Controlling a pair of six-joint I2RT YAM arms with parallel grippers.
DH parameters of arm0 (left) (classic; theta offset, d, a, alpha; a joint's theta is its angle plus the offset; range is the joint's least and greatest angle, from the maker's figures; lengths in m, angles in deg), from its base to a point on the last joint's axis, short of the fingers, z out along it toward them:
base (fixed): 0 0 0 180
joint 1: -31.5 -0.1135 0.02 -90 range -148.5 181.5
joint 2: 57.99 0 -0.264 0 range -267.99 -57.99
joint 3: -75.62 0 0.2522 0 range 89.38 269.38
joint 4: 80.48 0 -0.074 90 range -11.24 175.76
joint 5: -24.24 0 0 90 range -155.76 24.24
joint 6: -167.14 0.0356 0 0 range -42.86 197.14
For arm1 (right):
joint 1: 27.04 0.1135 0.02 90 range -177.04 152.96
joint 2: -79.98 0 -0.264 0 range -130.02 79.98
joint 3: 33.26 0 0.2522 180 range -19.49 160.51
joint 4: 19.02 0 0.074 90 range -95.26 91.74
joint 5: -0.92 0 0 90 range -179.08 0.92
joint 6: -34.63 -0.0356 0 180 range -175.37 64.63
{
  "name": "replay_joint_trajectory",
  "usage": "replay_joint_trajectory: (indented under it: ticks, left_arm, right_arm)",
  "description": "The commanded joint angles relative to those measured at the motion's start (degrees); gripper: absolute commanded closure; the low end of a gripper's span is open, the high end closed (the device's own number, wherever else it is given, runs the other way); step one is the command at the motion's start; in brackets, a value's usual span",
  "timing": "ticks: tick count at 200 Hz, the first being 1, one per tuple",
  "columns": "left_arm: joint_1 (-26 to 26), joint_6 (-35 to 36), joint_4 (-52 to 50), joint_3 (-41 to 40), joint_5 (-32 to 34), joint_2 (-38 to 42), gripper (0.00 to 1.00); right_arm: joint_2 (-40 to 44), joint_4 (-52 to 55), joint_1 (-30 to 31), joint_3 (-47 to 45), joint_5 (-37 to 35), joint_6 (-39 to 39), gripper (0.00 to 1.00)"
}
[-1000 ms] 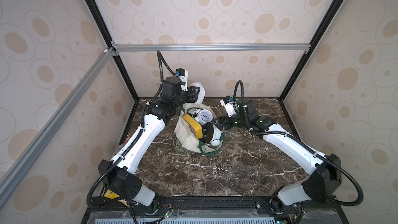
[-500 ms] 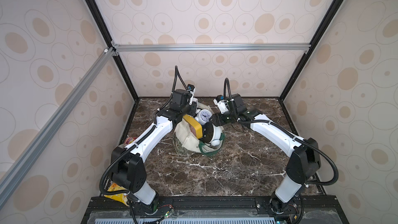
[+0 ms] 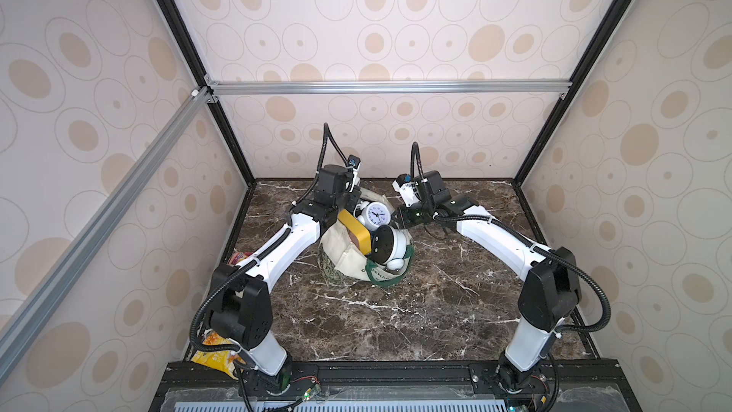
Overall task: Put the alarm clock into the canvas bag
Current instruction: Place the alarm at the canvas bag.
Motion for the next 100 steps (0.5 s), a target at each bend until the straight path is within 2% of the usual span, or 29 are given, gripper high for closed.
replay_joint_trajectory:
  ticks: [1, 16, 46, 71, 93, 100]
  left_arm:
    - [-0.5, 2.3, -5.1, 3.5, 0.2, -3.3, 0.72]
    - [-0.4, 3.4, -4.7, 0.7, -0.1, -3.1, 0.70]
    - [-0.3, 4.7, -11.0, 0.7, 6.5, -6.5, 0.71]
    - [0.1, 5.5, -20.1, 4.3, 1.3, -9.7, 0.71]
    - [4.2, 11.5, -18.6, 1.3, 10.6, -8.1, 0.67]
    - [5.0, 12.2, -18.5, 1.1, 11.3, -8.4, 0.67]
  right_arm:
    - [0.3, 0.8, -0.7, 0.7, 0.7, -0.7, 1.00]
    - [0.6, 0.6, -0.9, 0.8, 0.9, -0.8, 1.00]
    - [1.2, 0.6, -1.2, 0.7, 1.1, -0.8, 1.00]
    - [1.5, 0.6, -1.8, 0.6, 1.1, -0.8, 1.00]
    - [1.7, 0.0, -2.4, 0.4, 2.0, -1.2, 1.00]
    - [1.6, 0.0, -2.5, 0.4, 2.2, -1.3, 1.00]
